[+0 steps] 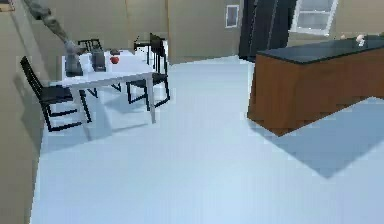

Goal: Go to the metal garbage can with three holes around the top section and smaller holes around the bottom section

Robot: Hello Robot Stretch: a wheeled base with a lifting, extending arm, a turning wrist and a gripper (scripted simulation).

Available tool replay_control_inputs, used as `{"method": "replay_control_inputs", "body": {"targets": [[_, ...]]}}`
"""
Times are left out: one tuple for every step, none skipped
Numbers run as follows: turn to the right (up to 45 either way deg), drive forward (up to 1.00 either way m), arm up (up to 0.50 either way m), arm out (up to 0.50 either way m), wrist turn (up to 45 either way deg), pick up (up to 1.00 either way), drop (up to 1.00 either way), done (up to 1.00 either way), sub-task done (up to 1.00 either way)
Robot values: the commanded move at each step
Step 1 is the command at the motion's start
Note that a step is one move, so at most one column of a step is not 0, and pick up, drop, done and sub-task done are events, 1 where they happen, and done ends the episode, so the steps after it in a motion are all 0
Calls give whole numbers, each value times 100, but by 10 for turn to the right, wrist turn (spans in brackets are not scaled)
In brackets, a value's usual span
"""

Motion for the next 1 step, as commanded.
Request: {"method": "replay_control_inputs", "body": {"targets": [[450,0,0,0,0,0,0,0,0]]}}
